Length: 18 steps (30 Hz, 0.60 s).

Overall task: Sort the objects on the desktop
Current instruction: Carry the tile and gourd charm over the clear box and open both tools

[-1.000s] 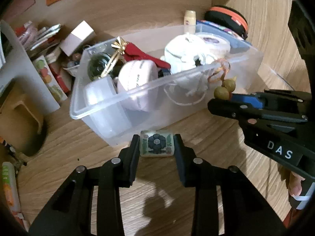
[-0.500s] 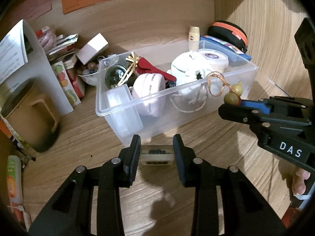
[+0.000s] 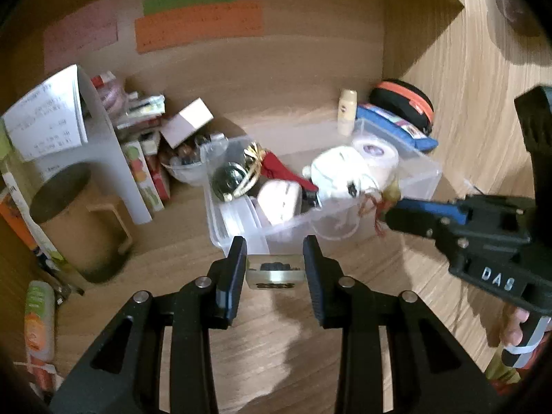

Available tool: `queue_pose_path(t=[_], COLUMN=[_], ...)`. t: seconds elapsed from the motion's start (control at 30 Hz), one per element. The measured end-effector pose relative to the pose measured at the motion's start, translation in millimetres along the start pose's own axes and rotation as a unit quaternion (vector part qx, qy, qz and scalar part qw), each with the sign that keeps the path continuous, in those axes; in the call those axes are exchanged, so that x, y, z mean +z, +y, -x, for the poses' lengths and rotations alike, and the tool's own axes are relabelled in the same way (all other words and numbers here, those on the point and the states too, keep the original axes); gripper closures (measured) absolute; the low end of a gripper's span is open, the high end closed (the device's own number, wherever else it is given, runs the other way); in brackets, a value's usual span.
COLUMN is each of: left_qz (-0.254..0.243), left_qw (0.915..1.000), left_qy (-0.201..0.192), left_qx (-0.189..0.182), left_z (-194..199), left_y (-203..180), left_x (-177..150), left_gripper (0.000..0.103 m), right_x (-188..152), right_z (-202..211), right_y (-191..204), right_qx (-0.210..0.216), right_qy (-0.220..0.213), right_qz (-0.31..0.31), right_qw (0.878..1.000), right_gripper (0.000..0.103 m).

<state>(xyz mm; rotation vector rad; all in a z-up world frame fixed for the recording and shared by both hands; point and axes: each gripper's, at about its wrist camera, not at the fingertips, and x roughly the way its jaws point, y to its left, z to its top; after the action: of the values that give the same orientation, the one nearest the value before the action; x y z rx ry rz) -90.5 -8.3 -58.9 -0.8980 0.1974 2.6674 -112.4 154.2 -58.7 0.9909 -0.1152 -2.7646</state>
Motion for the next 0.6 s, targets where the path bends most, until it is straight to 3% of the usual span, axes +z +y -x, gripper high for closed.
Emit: queue_pose_path(t=[0.6], left_qz=[0.006], left_qw=[0.9999], left_qy=[-0.011], left_qx=[0.009], left_z=[-2], left_y=[2], left_x=[16], left_gripper=[0.070], right_x=[17], right_z=[2], right_y=[0], right_qx=[-0.019], right_qy=[-0.026], right_qz=[0.036], right_qw=[0.999], right_gripper=[0.095])
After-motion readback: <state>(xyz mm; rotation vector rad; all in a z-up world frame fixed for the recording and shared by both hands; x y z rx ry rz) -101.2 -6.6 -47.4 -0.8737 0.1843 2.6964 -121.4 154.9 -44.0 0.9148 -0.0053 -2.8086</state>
